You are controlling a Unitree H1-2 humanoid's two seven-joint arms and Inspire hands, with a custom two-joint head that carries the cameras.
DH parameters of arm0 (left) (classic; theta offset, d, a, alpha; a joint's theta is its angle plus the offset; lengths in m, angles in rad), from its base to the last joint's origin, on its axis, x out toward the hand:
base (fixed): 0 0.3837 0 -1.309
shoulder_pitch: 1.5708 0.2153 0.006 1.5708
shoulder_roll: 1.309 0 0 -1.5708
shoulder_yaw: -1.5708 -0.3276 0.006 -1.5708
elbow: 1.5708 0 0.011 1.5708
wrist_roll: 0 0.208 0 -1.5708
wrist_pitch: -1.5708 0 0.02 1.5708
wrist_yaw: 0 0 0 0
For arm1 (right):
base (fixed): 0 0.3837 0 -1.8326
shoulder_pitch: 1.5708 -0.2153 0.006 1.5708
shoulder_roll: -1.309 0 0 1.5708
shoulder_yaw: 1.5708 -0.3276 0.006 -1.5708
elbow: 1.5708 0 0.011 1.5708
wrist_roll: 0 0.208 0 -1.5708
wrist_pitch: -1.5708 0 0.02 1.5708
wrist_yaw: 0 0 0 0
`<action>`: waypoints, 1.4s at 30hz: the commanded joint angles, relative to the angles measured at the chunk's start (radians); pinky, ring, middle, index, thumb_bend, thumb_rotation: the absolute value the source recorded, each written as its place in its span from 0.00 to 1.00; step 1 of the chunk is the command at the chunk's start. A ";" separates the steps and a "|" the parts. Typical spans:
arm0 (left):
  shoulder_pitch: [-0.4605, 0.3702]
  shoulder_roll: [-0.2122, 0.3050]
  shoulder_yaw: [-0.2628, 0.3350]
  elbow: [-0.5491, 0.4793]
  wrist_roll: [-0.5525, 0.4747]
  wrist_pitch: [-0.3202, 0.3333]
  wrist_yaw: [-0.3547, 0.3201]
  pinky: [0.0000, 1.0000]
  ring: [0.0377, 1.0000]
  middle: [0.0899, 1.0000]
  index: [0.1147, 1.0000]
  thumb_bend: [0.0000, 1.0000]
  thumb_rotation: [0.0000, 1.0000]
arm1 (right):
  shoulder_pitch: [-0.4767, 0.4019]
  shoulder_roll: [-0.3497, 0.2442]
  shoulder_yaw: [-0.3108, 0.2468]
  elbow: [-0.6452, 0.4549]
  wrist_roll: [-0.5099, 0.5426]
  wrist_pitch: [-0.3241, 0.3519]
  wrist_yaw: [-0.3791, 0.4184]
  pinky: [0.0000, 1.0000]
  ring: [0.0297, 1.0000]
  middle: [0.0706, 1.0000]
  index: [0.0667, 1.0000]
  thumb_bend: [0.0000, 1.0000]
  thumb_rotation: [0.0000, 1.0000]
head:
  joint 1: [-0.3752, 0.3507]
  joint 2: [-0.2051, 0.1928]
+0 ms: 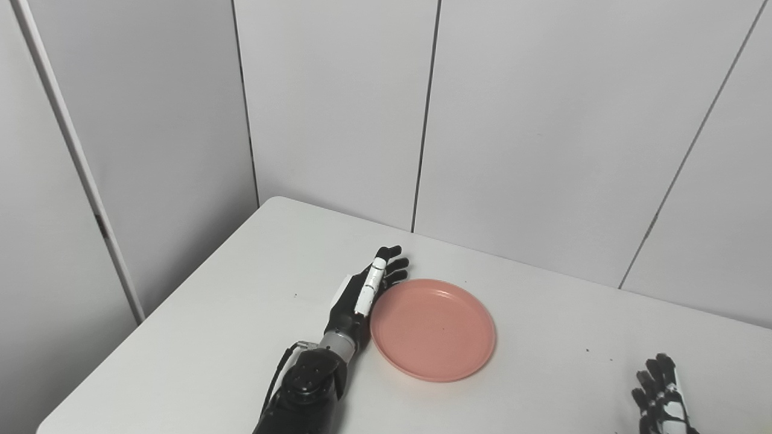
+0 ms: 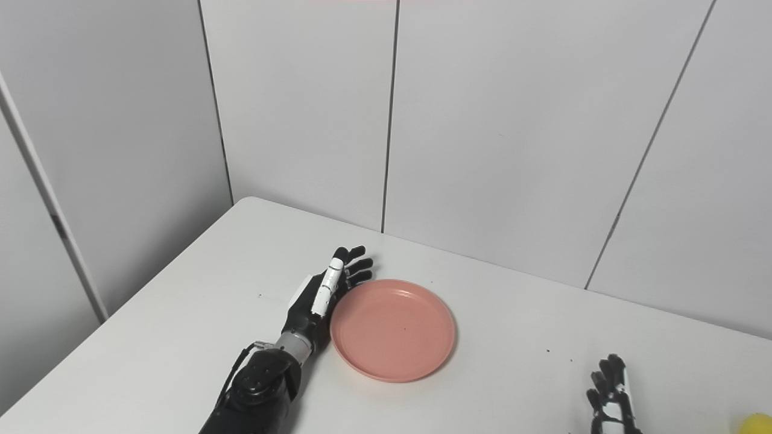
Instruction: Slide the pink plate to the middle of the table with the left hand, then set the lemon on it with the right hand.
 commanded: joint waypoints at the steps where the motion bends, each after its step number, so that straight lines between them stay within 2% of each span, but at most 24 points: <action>1: -0.021 -0.029 -0.023 -0.026 0.019 -0.019 -0.005 0.87 0.86 0.85 0.84 0.68 1.00 | -0.033 0.006 -0.004 0.006 -0.008 -0.081 -0.007 1.00 1.00 1.00 1.00 0.70 0.97 | -0.014 0.011; 3: -0.022 -0.041 -0.028 -0.024 0.038 -0.040 0.006 0.86 0.86 0.84 0.83 0.67 1.00 | -0.035 0.011 0.000 0.012 -0.018 -0.087 -0.015 1.00 1.00 1.00 1.00 0.71 0.96 | -0.044 0.025; 8: -0.002 -0.056 -0.055 -0.068 0.081 -0.032 0.011 0.88 0.87 0.86 0.86 0.68 1.00 | -0.036 0.031 0.011 -0.005 -0.039 -0.049 -0.031 1.00 1.00 1.00 1.00 0.76 0.95 | -0.101 0.063; 14: 0.011 -0.055 -0.076 -0.117 0.089 0.009 -0.006 0.89 0.88 0.87 0.87 0.66 1.00 | -0.047 0.052 0.021 -0.012 -0.070 -0.038 -0.052 1.00 1.00 1.00 1.00 0.77 0.94 | -0.209 0.113; 15: 0.013 -0.056 -0.077 -0.124 0.089 0.018 -0.008 0.88 0.88 0.87 0.87 0.66 1.00 | -0.050 0.055 0.024 -0.010 -0.077 -0.040 -0.057 1.00 1.00 1.00 1.00 0.77 0.93 | -0.209 0.113; 22: 0.029 -0.053 -0.081 -0.170 0.061 0.068 -0.038 0.88 0.89 0.88 0.87 0.66 1.00 | -0.069 0.089 0.038 -0.003 -0.107 -0.031 -0.085 1.00 1.00 1.00 1.00 0.81 0.90 | -0.330 0.149; 27: 0.037 -0.044 -0.087 -0.188 0.048 0.085 -0.066 0.88 0.89 0.88 0.88 0.67 1.00 | -0.079 0.105 0.050 -0.002 -0.123 -0.021 -0.098 1.00 1.00 1.00 1.00 0.81 0.91 | -0.389 0.161; 35: 0.062 -0.036 -0.101 -0.240 0.039 0.124 -0.101 0.89 0.90 0.89 0.88 0.67 1.00 | -0.090 0.128 0.063 0.010 -0.142 -0.043 -0.116 1.00 1.00 1.00 1.00 0.77 0.90 | -0.487 0.176; 42: 0.089 -0.050 -0.107 -0.295 0.020 0.141 -0.119 0.91 0.92 0.91 0.90 0.66 1.00 | -0.098 0.146 0.071 0.009 -0.167 -0.045 -0.134 1.00 1.00 1.00 1.00 0.75 0.91 | -0.533 0.178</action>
